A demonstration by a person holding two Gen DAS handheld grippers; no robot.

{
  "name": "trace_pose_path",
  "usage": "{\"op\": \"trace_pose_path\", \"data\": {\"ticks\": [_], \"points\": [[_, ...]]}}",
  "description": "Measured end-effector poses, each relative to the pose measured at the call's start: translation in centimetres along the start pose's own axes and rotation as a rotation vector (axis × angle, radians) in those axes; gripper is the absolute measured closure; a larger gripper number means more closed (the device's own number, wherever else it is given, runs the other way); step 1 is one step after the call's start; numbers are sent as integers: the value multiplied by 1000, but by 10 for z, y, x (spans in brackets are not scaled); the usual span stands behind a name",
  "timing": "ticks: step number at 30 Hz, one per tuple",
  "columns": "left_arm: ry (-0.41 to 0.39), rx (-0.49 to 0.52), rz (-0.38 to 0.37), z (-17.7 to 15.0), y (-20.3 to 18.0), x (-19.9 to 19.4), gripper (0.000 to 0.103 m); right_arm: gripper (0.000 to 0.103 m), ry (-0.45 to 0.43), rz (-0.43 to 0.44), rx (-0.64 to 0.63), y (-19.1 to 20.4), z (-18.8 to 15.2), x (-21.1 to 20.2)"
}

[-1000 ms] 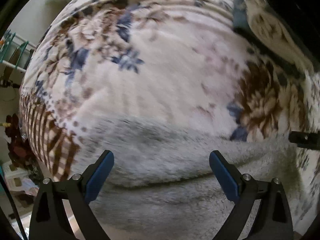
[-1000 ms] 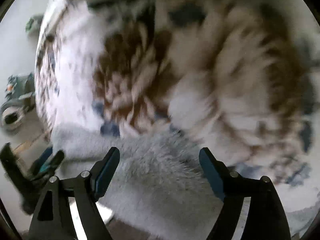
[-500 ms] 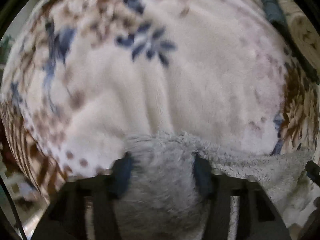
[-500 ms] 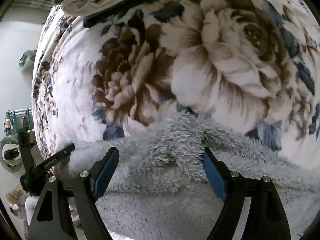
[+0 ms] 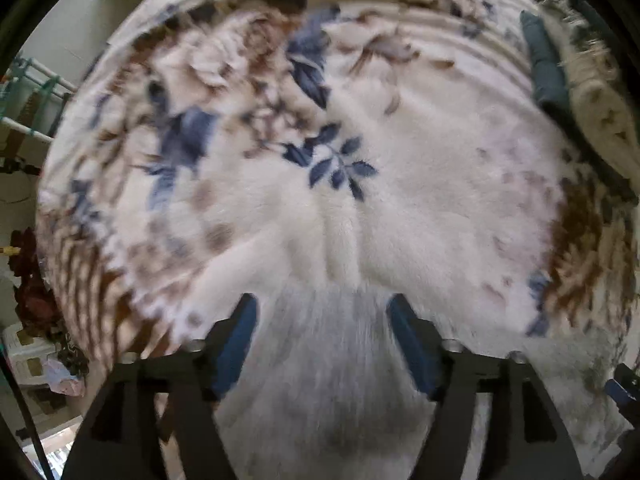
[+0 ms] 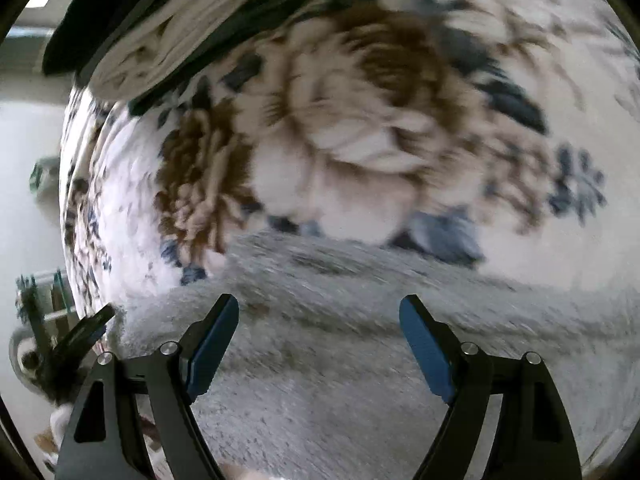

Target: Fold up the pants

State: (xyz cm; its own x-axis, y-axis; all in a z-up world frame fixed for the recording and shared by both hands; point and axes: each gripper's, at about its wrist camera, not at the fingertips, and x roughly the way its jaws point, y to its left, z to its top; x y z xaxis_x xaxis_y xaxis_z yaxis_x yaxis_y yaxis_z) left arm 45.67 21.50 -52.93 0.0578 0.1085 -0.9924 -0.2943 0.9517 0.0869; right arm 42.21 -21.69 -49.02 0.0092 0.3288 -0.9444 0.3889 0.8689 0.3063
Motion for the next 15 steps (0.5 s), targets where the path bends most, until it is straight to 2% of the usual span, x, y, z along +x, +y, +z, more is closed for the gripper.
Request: {"op": "trace_pose_path", "data": {"ticks": [1, 3, 7, 9, 12, 13, 15], "points": [[2, -5, 2, -5, 1, -9, 10, 18, 12, -7, 16, -8, -4, -2], [-14, -23, -6, -22, 2, -25, 10, 18, 37, -3, 48, -21, -13, -5], [-20, -40, 53, -55, 18, -36, 10, 18, 105, -4, 39, -35, -46, -4], [-14, -27, 83, -70, 23, -27, 10, 18, 142, -2, 28, -39, -71, 0], [61, 11, 196, -95, 26, 15, 10, 18, 222, -41, 13, -47, -105, 25], [103, -2, 196, -100, 31, 29, 10, 18, 252, -61, 10, -51, -115, 37], [119, -61, 160, -105, 38, 30, 10, 18, 288, -95, 13, -61, -128, 57]]}}
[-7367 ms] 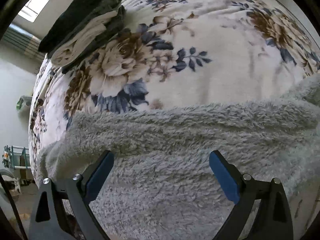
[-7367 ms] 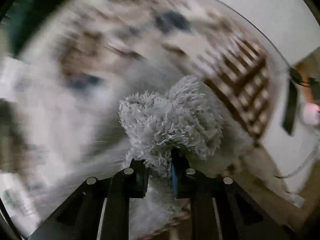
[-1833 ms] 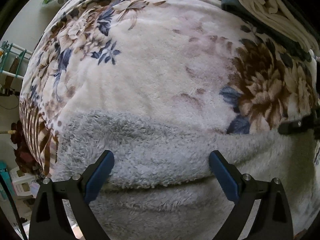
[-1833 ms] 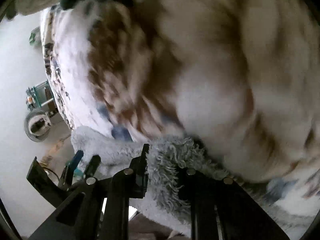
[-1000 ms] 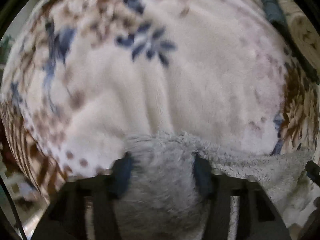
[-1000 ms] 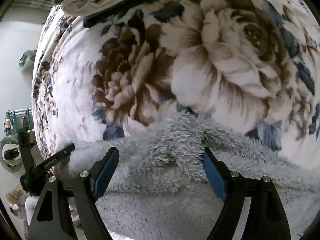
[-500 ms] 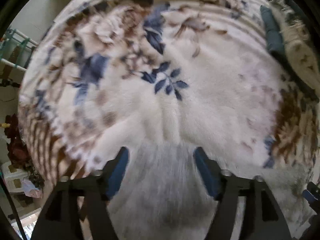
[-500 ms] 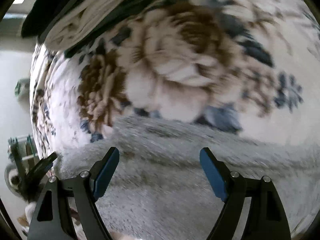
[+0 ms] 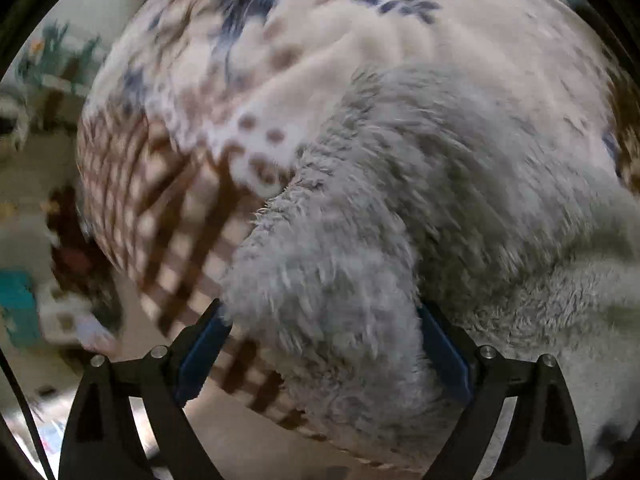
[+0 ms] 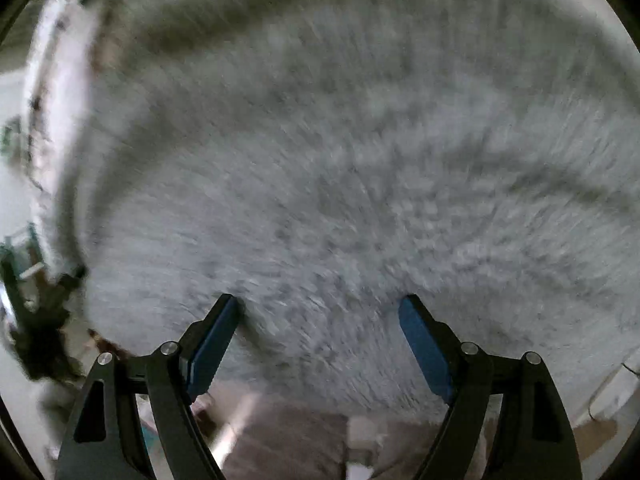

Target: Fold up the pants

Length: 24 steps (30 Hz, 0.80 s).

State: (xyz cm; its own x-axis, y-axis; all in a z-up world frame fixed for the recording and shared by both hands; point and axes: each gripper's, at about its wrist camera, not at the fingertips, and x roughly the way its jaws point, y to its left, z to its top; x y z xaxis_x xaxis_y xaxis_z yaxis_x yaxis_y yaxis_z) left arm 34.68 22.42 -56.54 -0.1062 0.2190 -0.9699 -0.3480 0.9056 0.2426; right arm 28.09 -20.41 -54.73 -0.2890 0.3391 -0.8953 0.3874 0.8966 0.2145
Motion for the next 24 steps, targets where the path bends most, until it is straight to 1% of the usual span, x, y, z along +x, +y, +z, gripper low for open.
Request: {"op": "trace_pose_path", "data": {"ticks": [1, 3, 4, 5, 7, 8, 9, 11, 12, 13, 14, 15, 16, 18, 20, 21, 22, 24], "points": [[-21, -10, -3, -1, 0, -8, 11, 18, 5, 14, 9, -5, -2, 8], [-102, 27, 9, -3, -12, -40, 10, 18, -17, 51, 18, -10, -2, 4], [-140, 47, 5, -5, -21, -58, 10, 18, -47, 114, 36, -17, -2, -7], [-167, 62, -12, -7, -29, -72, 10, 18, -69, 152, 45, -23, -4, -15], [-236, 117, -59, -17, -60, -106, 10, 18, -155, 227, 85, -47, -12, -45], [-253, 145, -77, -22, -74, -118, 10, 18, -206, 258, 114, -64, -18, -61], [-269, 190, -109, -30, -98, -131, 10, 18, -254, 281, 149, -85, -26, -76], [-285, 262, -155, -43, -138, -147, 10, 18, -368, 309, 271, -146, -51, -107], [-288, 313, -184, -58, -165, -155, 10, 18, -415, 310, 335, -179, -65, -119], [-283, 359, -202, -74, -189, -158, 10, 18, -445, 306, 380, -204, -75, -127], [-277, 396, -212, -87, -209, -160, 10, 18, -490, 269, 452, -244, -92, -138], [-271, 443, -229, -106, -237, -163, 10, 18, -521, 237, 491, -269, -100, -145], [-269, 481, -241, -122, -258, -164, 10, 18, -549, 203, 536, -309, -110, -154], [-256, 582, -256, -156, -310, -168, 10, 18, -591, 166, 598, -360, -116, -170], [-278, 676, -272, -190, -361, -173, 10, 18, -630, 149, 624, -408, -110, -187], [-282, 711, -276, -201, -381, -175, 10, 18, -652, 144, 611, -427, -103, -195], [-288, 755, -282, -216, -406, -176, 10, 18, -649, 134, 570, -443, -88, -200], [-312, 823, -268, -238, -447, -173, 10, 18, -621, 128, 497, -466, -56, -203]]}}
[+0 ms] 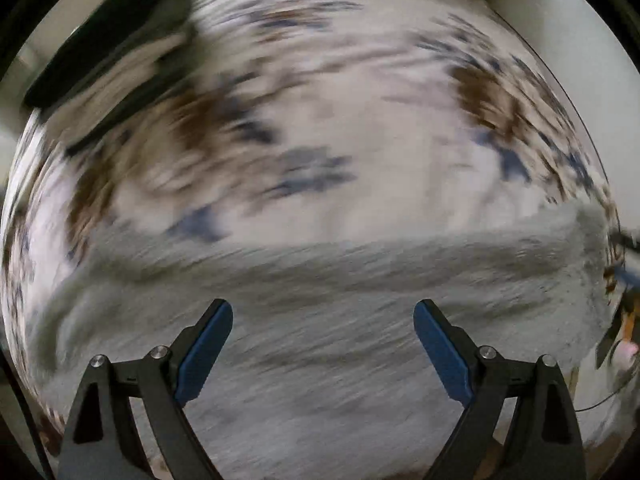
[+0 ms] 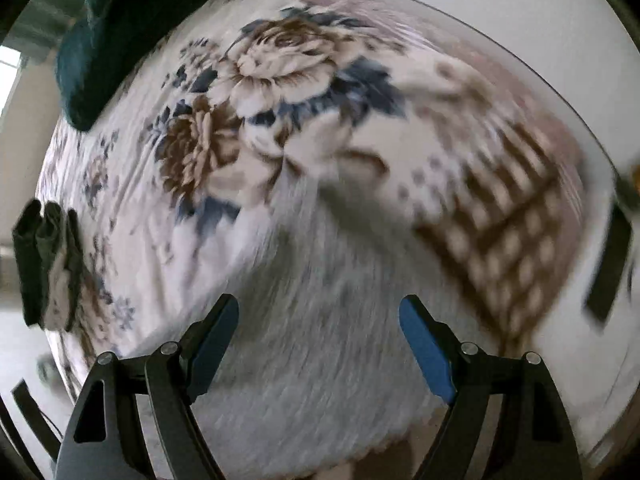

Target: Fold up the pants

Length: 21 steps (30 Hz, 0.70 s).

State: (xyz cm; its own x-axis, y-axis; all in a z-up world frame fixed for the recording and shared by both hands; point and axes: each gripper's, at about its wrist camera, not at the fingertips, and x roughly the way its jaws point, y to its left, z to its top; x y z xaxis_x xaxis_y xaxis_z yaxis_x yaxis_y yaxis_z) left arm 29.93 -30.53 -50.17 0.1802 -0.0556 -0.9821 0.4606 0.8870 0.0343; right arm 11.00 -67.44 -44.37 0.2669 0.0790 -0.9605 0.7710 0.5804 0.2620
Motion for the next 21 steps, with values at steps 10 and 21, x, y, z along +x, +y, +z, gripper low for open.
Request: {"op": "trace_pose_path", "data": {"ticks": [10, 21], "points": [[103, -48, 58, 36, -35, 77, 10, 98, 50, -80, -243, 24, 77, 49], [96, -91, 18, 31, -22, 42, 10, 11, 10, 145, -80, -26, 63, 9]]}}
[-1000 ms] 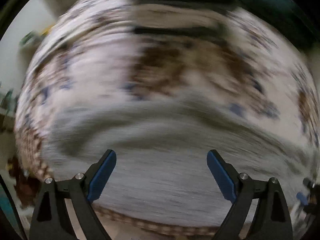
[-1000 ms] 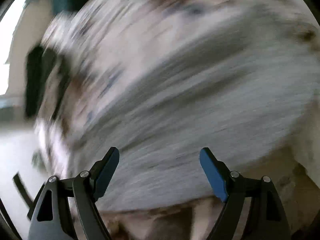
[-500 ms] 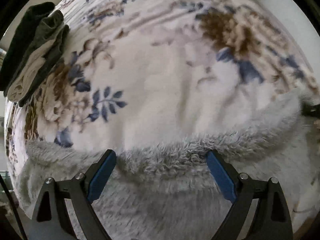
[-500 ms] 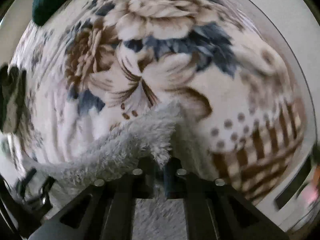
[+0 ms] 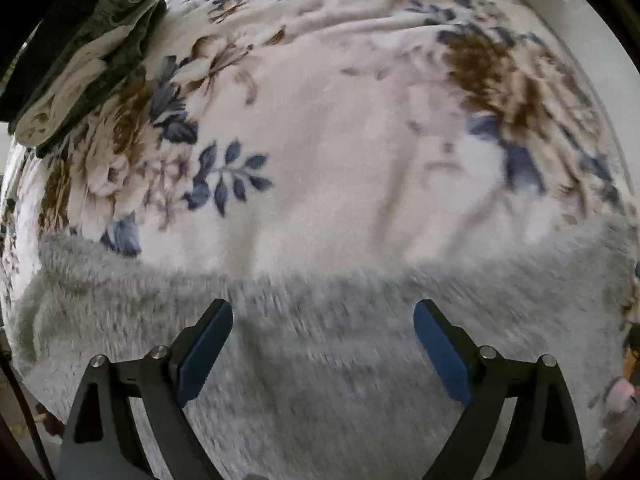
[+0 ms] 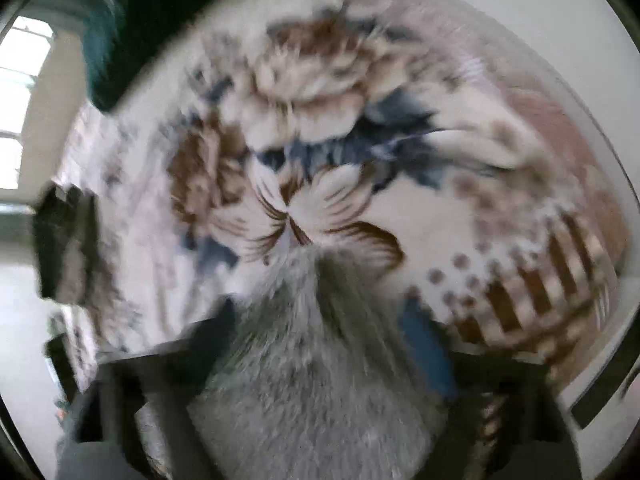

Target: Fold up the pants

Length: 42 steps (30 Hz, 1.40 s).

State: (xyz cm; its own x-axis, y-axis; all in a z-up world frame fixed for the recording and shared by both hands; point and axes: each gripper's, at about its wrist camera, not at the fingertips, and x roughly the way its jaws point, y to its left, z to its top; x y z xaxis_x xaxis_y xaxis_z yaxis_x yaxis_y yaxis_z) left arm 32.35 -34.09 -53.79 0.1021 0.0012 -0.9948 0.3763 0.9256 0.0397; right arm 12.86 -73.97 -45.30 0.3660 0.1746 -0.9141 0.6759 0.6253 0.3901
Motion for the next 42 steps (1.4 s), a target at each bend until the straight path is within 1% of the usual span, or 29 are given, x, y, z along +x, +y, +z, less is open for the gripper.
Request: {"op": "trace_pose_path", "data": {"ticks": [1, 2, 4, 6, 7, 9, 10, 11, 12, 13, 14, 15, 16, 19, 20, 21, 22, 23, 24, 25, 26, 27, 29, 30, 32, 34, 36, 39, 42], "points": [[5, -4, -11, -6, 0, -5, 10, 11, -22, 17, 33, -10, -13, -13], [13, -5, -27, -16, 0, -9, 10, 11, -26, 28, 76, -21, -28, -21], [33, 7, -35, -30, -4, -12, 10, 11, -25, 62, 172, -43, -61, -29], [54, 32, -32, -46, -8, -11, 10, 11, -19, 81, 272, -66, -93, -30], [59, 51, -28, -52, -11, -10, 10, 11, -31, 104, 321, -75, -107, -30], [69, 90, -9, -60, -19, -7, 10, 12, -57, 163, 390, -91, -126, -25], [71, 104, -9, -62, -22, -5, 10, 13, -65, 189, 411, -95, -129, -20], [71, 120, -3, -63, -27, -4, 10, 18, -75, 209, 412, -96, -130, -15], [69, 131, 1, -63, -31, -3, 10, 26, -79, 208, 401, -94, -128, -9], [60, 143, 2, -62, -35, -4, 10, 65, -77, 184, 383, -92, -125, -4], [52, 152, 4, -61, -40, -5, 10, 93, -60, 139, 356, -84, -119, 5], [42, 167, 11, -59, -45, -7, 10, 93, -47, 75, 343, -81, -117, 8], [34, 175, 11, -56, -50, -8, 10, 94, -60, 37, 345, -79, -117, 5], [4, 194, 3, -47, -62, -15, 10, 94, -144, -27, 362, -81, -124, -21], [3, 198, -1, -45, -65, -15, 10, 94, -154, -32, 366, -84, -127, -26], [7, 200, -1, -40, -68, -13, 10, 94, -138, -17, 368, -88, -130, -25], [21, 198, 0, -36, -70, -8, 10, 93, -91, 9, 370, -93, -132, -14], [43, 194, -5, -32, -68, 0, 10, 86, -37, 34, 391, -100, -136, 0], [60, 189, -7, -35, -70, 9, 10, 82, 1, 66, 427, -107, -139, 11], [76, 185, -7, -35, -70, 14, 10, 76, 27, 106, 465, -115, -144, 15], [92, 181, -7, -33, -68, 22, 10, 68, 15, 132, 484, -121, -149, 13], [94, 178, -6, -33, -71, 28, 10, 63, -24, 163, 493, -124, -153, 7], [94, 162, -15, -29, -66, 40, 10, 31, -74, 181, 495, -127, -162, -1], [96, 154, -22, -26, -63, 46, 10, 28, -88, 195, 501, -128, -166, -3], [115, 131, -51, -15, -55, 60, 4, 28, -86, 268, 520, -131, -175, 6], [134, 117, -72, -4, -50, 71, 1, 28, -80, 353, 531, -132, -179, 19], [144, 108, -81, 5, -44, 79, 0, 28, -74, 387, 524, -132, -180, 29], [181, 100, -79, 24, -42, 96, 0, 28, -60, 468, 510, -125, -176, 49], [183, 88, -69, 32, -43, 102, 0, 27, -37, 487, 508, -121, -168, 69]]}}
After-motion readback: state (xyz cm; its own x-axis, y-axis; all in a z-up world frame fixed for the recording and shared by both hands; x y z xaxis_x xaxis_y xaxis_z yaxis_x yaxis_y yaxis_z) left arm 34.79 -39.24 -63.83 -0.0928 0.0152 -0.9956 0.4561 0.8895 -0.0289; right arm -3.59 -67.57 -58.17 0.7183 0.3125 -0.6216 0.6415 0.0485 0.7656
